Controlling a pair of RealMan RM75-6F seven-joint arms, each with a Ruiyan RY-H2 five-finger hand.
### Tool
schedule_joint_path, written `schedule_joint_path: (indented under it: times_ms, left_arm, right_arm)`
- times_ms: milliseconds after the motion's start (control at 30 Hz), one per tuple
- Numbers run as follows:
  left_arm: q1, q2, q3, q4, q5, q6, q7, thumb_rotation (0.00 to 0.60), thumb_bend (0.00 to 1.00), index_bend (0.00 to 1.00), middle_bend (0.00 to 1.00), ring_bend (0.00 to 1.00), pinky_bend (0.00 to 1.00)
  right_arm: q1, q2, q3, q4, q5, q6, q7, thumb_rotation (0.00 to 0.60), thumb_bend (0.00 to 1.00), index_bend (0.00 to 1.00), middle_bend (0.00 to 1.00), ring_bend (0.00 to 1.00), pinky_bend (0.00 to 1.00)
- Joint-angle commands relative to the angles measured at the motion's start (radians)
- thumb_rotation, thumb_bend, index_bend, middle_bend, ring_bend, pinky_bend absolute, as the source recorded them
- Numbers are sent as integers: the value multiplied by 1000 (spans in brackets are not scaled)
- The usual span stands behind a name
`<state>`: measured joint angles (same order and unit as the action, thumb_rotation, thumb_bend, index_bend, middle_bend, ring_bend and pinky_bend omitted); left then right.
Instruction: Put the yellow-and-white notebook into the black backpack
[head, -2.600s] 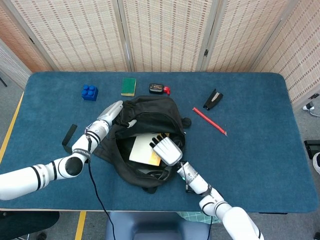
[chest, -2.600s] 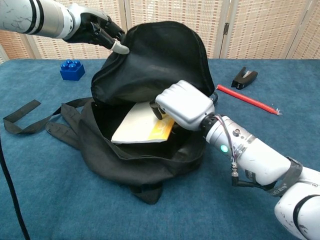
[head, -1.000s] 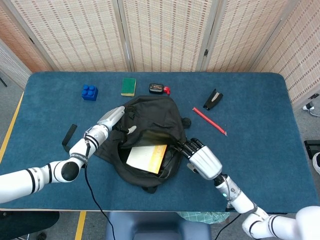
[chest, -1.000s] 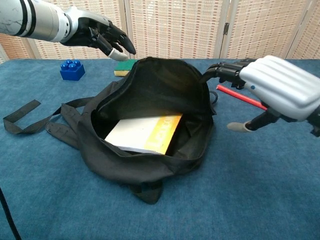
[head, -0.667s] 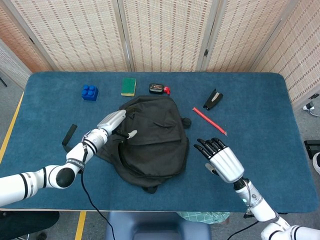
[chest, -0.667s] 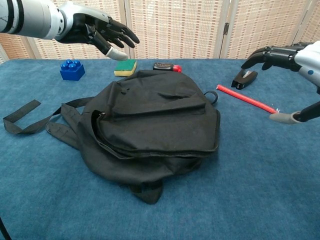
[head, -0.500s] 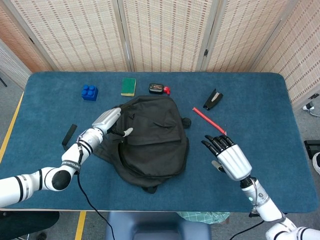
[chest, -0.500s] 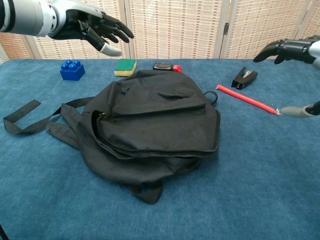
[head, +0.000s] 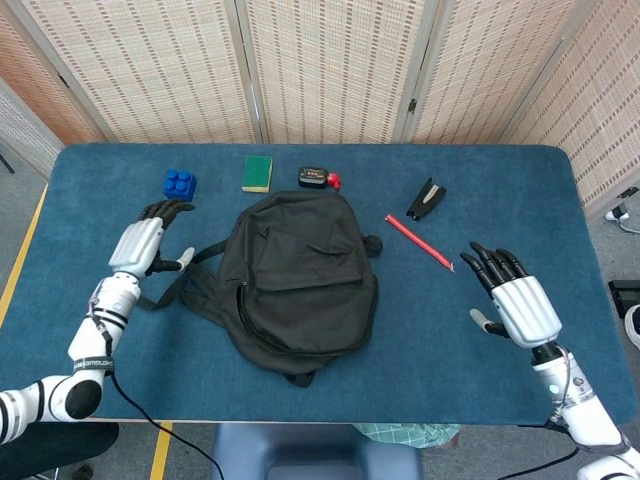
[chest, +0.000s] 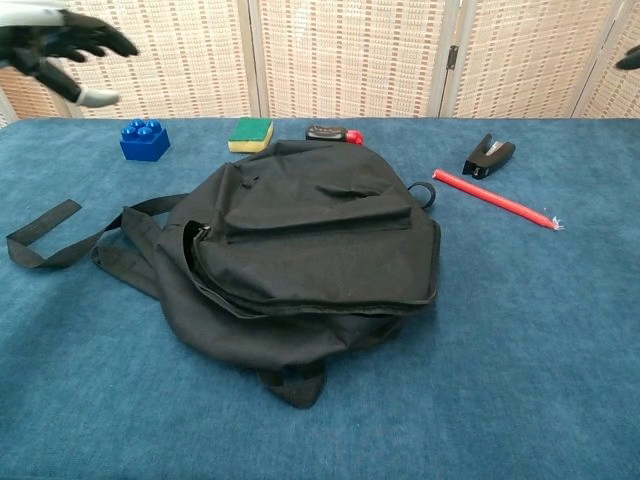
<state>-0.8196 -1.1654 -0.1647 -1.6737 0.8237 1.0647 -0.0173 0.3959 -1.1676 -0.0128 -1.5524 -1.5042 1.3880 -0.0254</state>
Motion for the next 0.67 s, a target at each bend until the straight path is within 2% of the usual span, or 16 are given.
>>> schedule_joint_path:
  times_ms: [33,267,500,667]
  left_arm:
    - [104,-4,47,6,78,115,17,600,445,205,130,75,0]
    - [264,12,122,-1,218,293,39,600,440,170,96,68,0]
    - [424,5,187,-35,355,431,-20,600,438,160,82,64,0]
    - [500,-14,219,-37,419,496,17,600,438,166,82,63,0]
  right_arm:
    - [-30,25,9,-10,58,-30,42,600,310,11,0,72,51]
    - [-99,39,13,-26,104,3,28,600,310,0,0,15,0]
    - [-180,37,9,-53,114,72,20,600,310,0,0,38,0]
    - [-224,30,10,-55,109,108,41,600,310,0,0,48,0]
